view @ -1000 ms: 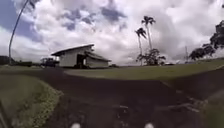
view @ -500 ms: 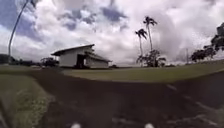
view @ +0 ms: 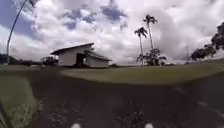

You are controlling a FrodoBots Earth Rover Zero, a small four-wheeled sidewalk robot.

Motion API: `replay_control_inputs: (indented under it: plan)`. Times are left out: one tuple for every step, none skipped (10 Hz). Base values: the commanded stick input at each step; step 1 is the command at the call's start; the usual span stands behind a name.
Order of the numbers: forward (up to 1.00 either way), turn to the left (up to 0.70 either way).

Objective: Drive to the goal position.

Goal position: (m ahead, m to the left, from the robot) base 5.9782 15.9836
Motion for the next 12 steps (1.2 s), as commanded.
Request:
replay_control_inputs:
  plan:
    - [0.70,0.00]
    - [0.70,0.00]
    - [0.70,0.00]
    - [0.70,0.26]
    - [0.70,0.35]
    - [0.70,0.35]
    - [0.70,0.35]
    - [0.70,0.35]
    - [0.70,0.35]
    - [0.70,0.35]
    - [0.70,0.35]
    - [0.70,0.35]
